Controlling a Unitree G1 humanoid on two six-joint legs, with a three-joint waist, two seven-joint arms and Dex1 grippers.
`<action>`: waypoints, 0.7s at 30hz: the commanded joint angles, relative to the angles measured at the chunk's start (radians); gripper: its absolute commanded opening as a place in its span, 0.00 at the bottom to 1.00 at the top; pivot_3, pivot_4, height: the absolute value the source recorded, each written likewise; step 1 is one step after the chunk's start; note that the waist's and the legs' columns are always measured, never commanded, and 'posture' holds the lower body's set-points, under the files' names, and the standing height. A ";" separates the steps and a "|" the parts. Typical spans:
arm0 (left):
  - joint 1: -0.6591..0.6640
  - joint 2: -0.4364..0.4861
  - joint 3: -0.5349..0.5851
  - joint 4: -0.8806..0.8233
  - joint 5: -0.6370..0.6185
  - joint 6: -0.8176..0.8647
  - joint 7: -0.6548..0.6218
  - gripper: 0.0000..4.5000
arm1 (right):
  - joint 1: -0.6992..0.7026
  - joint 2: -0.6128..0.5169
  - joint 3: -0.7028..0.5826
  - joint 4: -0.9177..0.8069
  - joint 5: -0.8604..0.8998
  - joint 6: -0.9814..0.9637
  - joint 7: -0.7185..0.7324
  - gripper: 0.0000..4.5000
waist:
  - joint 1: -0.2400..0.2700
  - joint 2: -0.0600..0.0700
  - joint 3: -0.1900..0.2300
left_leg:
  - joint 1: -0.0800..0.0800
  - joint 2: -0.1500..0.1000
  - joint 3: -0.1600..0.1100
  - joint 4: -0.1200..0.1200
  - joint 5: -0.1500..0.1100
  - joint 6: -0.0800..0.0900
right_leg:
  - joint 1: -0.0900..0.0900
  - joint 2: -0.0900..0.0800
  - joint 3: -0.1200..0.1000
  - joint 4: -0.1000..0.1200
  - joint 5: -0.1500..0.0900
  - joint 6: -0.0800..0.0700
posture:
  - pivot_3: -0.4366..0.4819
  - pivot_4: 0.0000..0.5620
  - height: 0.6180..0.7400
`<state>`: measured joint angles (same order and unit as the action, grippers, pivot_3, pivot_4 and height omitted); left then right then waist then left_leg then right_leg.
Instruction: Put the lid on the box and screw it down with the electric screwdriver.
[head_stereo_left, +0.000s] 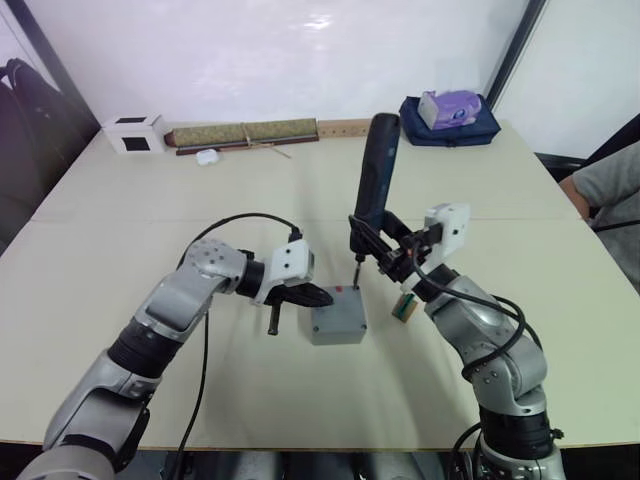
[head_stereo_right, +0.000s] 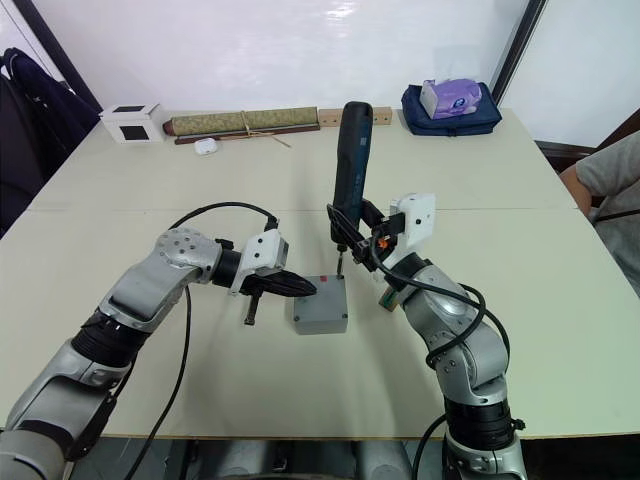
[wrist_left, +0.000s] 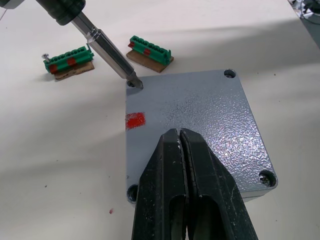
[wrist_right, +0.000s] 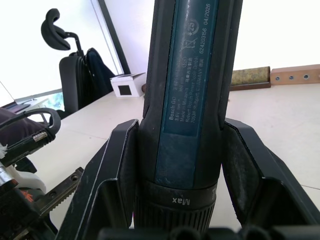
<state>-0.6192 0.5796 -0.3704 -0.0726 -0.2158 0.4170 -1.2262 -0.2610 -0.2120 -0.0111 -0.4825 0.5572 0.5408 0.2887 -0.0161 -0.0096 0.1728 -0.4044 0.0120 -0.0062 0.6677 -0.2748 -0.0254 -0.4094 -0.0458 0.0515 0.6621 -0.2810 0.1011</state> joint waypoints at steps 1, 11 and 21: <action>0.018 0.007 -0.027 0.026 0.031 0.009 -0.001 0.00 | -0.008 0.001 -0.004 -0.019 -0.011 -0.038 0.012 0.42 | 0.000 0.000 0.000 | 0.000 0.000 0.000 0.000 0.000 0.000 | 0.000 0.000 0.000 0.000 0.000 0.000 | 0.48 0.27 1.00; 0.023 0.005 -0.029 0.019 0.028 0.012 0.002 0.00 | -0.003 0.014 -0.011 -0.014 -0.013 -0.051 0.013 0.42 | 0.000 0.000 0.000 | 0.000 0.000 0.000 0.000 0.000 0.000 | 0.000 0.000 0.000 0.000 0.000 0.000 | 0.48 0.27 1.00; 0.029 0.005 -0.031 0.013 0.027 0.015 0.002 0.00 | 0.119 -0.090 0.097 -0.030 -0.130 -0.091 0.088 0.42 | 0.001 -0.002 -0.003 | 0.002 0.000 0.000 -0.001 0.000 0.000 | 0.003 0.000 0.000 -0.001 0.000 0.000 | 0.48 0.27 1.00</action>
<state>-0.6102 0.5780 -0.3724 -0.0742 -0.2157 0.4117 -1.2212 -0.1862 -0.2808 0.0504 -0.5213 0.4552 0.4354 0.3538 -0.0154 -0.0117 0.1703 -0.4013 0.0121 -0.0062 0.6671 -0.2750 -0.0250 -0.4058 -0.0456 0.0513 0.6604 -0.2812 0.1010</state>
